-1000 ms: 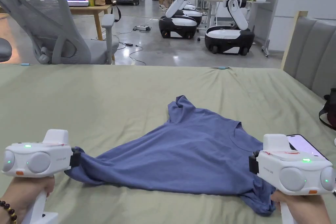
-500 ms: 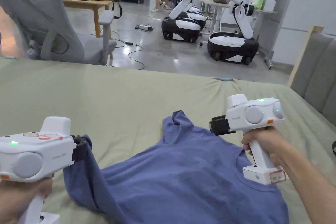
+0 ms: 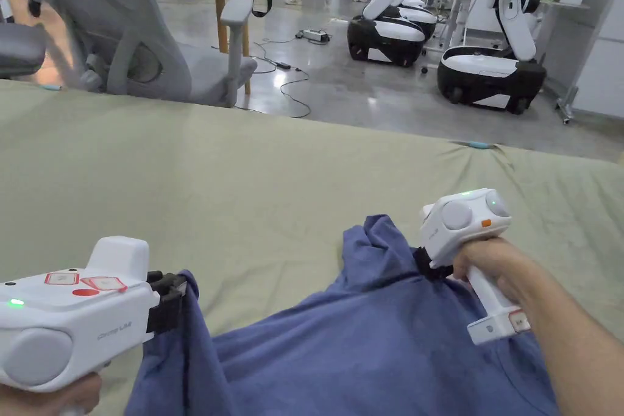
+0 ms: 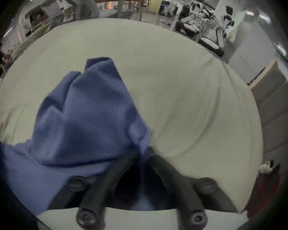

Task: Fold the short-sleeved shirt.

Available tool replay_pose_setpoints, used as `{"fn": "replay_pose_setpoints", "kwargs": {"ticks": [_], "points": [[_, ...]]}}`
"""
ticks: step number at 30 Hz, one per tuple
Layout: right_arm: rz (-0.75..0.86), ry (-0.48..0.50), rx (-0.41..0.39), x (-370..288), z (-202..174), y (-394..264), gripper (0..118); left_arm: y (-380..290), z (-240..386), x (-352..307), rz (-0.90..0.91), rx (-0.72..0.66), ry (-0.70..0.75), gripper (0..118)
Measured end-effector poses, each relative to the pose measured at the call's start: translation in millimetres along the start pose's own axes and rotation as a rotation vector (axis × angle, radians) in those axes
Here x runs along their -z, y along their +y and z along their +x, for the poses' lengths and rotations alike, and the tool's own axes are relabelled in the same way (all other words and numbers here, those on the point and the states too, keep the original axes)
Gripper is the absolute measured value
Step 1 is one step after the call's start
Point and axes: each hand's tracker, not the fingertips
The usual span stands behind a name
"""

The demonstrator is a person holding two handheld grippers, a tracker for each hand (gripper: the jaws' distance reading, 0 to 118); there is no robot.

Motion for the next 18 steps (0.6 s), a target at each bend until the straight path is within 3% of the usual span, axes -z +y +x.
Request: {"fn": "replay_pose_setpoints", "kwargs": {"ticks": [4,6,9,14,18], "points": [[0.034,-0.023,0.015,-29,-1,-4,2,9,4,-8,-0.007,-0.019,0.003,1],[0.102,-0.005,0.053,-63,0,-5,2,21,5,-12,0.0,-0.024,0.007,1],[0.216,-0.048,0.039,-136,14,7,2,59,3,-22,0.056,-0.018,0.023,1],[0.406,-0.241,0.007,-273,47,29,2,158,10,-60,0.164,-0.028,-0.027,1],[0.54,-0.35,0.078,-369,87,37,2,238,19,-92,0.278,0.043,0.041,1]]}}
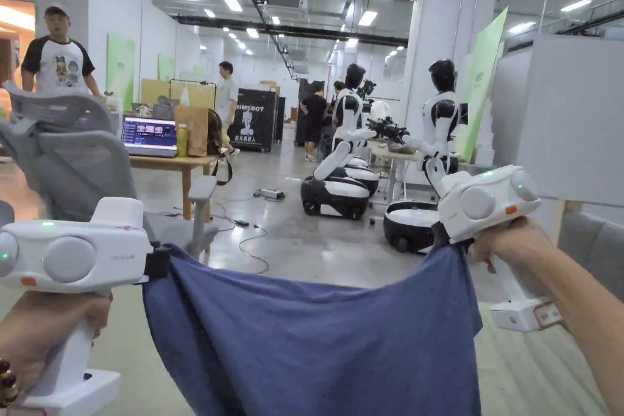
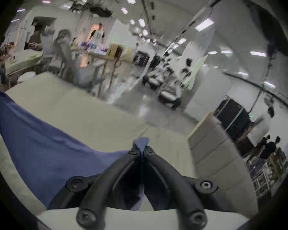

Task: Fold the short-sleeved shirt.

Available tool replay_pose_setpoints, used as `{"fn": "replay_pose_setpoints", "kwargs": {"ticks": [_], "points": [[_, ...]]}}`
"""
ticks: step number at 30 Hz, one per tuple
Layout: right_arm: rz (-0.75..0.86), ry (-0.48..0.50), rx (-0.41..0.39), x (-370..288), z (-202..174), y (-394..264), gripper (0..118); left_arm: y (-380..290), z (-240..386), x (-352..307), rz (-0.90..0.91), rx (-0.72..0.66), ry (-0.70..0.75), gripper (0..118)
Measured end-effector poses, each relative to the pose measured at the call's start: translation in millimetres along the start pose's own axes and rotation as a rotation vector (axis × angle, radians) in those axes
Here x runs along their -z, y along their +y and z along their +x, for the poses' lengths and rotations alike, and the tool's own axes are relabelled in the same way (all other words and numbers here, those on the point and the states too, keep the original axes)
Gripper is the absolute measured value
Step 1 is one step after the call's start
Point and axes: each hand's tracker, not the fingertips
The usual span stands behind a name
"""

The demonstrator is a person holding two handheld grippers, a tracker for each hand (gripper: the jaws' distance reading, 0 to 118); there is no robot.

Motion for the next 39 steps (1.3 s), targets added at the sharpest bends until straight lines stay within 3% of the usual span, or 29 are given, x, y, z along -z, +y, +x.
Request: {"fn": "replay_pose_setpoints", "kwargs": {"ticks": [3,5,9,11,16,25,34,39], "points": [[0.064,-0.073,0.097,-28,43,29,2,58,-1,-1,0.066,-0.017,0.017,1],[0.097,-0.1,0.116,-43,63,44,2,89,0,1,0.08,-0.033,0.056,1],[0.172,-0.148,0.232,-78,89,64,2,136,9,7,0.098,0.045,0.154,1],[0.169,-0.159,0.215,-86,95,69,2,150,13,5,0.125,0.049,0.169,1],[0.195,-0.181,0.278,-90,106,67,2,162,17,4,0.171,0.02,0.163,1],[0.202,-0.166,0.27,-70,92,53,2,146,14,21,0.164,0.042,0.167,1],[0.05,-0.088,0.266,-4,56,-17,2,40,-5,68,0.006,-0.03,0.115,1],[0.041,-0.082,0.261,-12,48,-43,2,14,-8,61,-0.018,-0.043,0.115,1]]}}
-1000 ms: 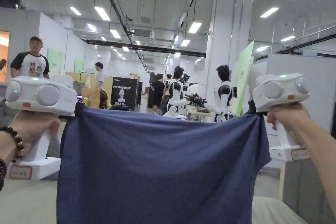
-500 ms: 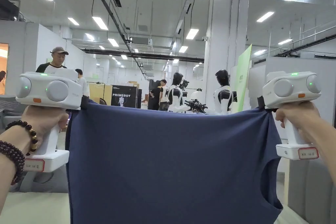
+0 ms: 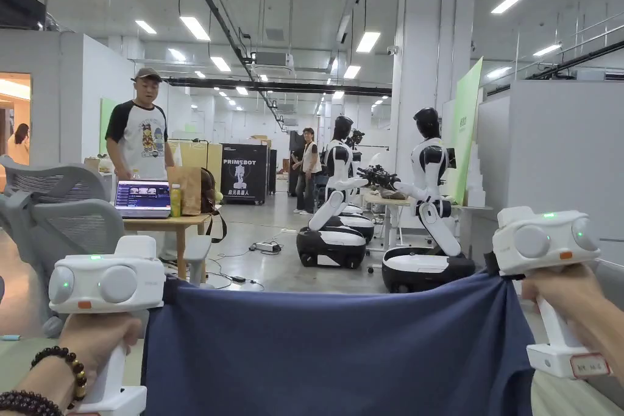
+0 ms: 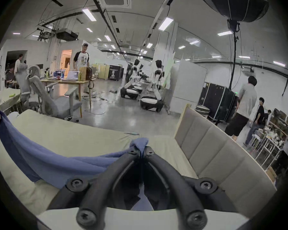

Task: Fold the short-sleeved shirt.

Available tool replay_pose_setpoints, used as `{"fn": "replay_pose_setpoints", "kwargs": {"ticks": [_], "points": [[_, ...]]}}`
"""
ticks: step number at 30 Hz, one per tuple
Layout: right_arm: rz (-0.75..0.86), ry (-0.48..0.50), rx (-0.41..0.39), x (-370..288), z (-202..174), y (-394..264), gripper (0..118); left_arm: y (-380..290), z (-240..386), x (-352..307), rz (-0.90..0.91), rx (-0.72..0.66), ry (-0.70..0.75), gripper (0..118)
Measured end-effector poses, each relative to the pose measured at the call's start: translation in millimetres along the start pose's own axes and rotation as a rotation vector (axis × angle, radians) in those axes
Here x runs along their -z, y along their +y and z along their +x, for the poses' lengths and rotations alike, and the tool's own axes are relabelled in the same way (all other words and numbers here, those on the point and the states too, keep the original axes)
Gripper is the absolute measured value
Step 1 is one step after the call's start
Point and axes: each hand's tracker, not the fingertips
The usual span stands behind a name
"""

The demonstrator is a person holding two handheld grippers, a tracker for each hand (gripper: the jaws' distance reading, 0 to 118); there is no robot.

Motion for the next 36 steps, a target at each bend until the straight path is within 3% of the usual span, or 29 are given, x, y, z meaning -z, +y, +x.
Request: {"fn": "replay_pose_setpoints", "kwargs": {"ticks": [11,18,23,33,36], "points": [[0.016,0.063,0.008,-124,8,-93,2,-79,-13,-140,-0.048,-0.078,-0.011,1],[0.0,0.108,-0.004,-211,17,-209,2,-172,-22,-234,-0.09,0.001,-0.052,1],[-0.118,0.134,-0.006,-240,21,-302,2,-236,-18,-284,-0.136,0.08,-0.081,1],[-0.4,0.178,0.046,-240,11,-451,2,-345,-23,-291,-0.34,0.084,-0.061,1],[-0.439,0.173,0.019,-237,1,-469,2,-362,-24,-284,-0.401,0.084,-0.05,1]]}}
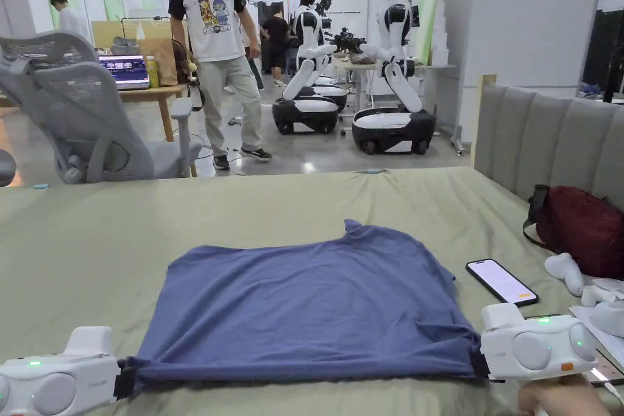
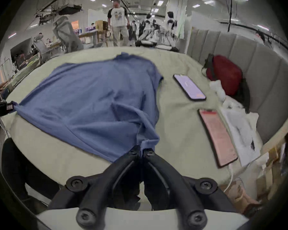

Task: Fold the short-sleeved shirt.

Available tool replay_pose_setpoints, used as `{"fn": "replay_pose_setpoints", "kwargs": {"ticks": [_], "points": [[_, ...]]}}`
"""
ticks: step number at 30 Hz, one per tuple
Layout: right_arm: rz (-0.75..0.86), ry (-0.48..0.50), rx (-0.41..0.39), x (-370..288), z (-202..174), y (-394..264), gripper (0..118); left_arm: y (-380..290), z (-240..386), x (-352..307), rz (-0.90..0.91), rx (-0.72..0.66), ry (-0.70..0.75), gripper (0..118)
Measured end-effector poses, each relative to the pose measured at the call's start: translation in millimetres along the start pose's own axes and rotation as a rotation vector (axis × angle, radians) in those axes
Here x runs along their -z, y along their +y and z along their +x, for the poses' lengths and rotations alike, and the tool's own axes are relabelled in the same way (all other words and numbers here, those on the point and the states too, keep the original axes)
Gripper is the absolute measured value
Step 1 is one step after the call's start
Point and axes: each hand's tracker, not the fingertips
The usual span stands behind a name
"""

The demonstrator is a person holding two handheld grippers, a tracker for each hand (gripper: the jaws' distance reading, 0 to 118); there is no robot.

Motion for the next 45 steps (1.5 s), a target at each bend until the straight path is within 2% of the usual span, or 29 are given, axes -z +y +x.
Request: {"fn": "replay_pose_setpoints", "kwargs": {"ticks": [6,7,8,9,10,11,12,13,15,16,17,18,19,21,25,28,29,30,31,32,33,35,39,40,43,45], "points": [[-0.033,-0.005,-0.012,12,-3,-1,3,-7,1,9,-0.023,-0.018,0.008,1],[-0.033,-0.005,-0.017,12,-3,0,7,-7,1,8,-0.023,-0.016,0.009,2],[-0.027,-0.008,-0.019,9,-2,1,18,-4,2,6,-0.02,-0.011,0.012,7],[-0.009,-0.004,-0.011,6,-2,2,42,-2,2,4,-0.008,-0.006,0.022,20],[0.006,-0.001,-0.007,2,-2,4,89,1,1,2,-0.003,-0.008,0.034,57],[0.022,0.003,0.003,-2,-1,6,117,5,0,-1,0.0,-0.017,0.038,93],[0.046,0.019,0.017,-6,0,7,118,11,-3,-5,0.007,-0.035,0.027,118],[0.093,0.039,0.051,-16,3,10,109,15,-4,-9,0.022,-0.056,0.011,111],[0.125,0.04,0.08,-26,8,16,107,25,-10,-26,0.106,-0.097,-0.01,103],[0.123,0.035,0.084,-32,6,18,94,29,-11,-31,0.092,-0.102,-0.005,92],[0.127,0.035,0.09,-39,8,19,75,32,-11,-37,0.094,-0.101,0.0,71],[0.144,0.033,0.105,-45,10,19,44,32,-10,-43,0.132,-0.098,0.01,34],[0.159,0.028,0.115,-49,11,19,0,33,-11,-47,0.159,-0.074,0.016,0],[0.179,-0.01,0.133,-52,8,17,0,33,-11,-52,0.183,-0.049,0.084,0],[0.181,-0.008,0.117,-53,5,21,0,32,-11,-55,0.174,-0.054,0.023,0],[0.179,-0.007,0.11,-53,2,22,0,24,-6,-43,0.139,-0.011,0.05,0],[0.176,-0.004,0.11,-53,1,22,0,21,-7,-39,0.131,-0.012,0.056,5],[0.176,0.0,0.112,-53,0,22,0,18,-7,-32,0.115,-0.016,0.047,25],[0.177,0.004,0.111,-53,-1,22,0,15,-8,-27,0.094,-0.021,0.047,70],[0.174,0.008,0.106,-51,-1,21,0,11,-8,-20,0.057,-0.014,0.053,103],[0.169,0.013,0.096,-50,-2,21,0,7,-9,-13,0.042,-0.001,0.066,118],[0.163,0.014,0.085,-47,-5,21,0,2,-7,-5,0.047,0.023,0.075,99],[0.149,0.015,0.08,-43,-7,19,0,-5,-7,11,-0.031,0.026,0.092,88],[0.148,0.017,0.081,-39,-4,18,0,-7,-6,12,-0.025,0.019,0.083,73],[0.132,0.011,0.075,-35,-5,17,0,-10,-4,13,-0.002,0.013,0.038,2],[0.125,0.005,0.074,-35,-4,15,0,-9,3,16,-0.007,-0.012,0.024,2]]}}
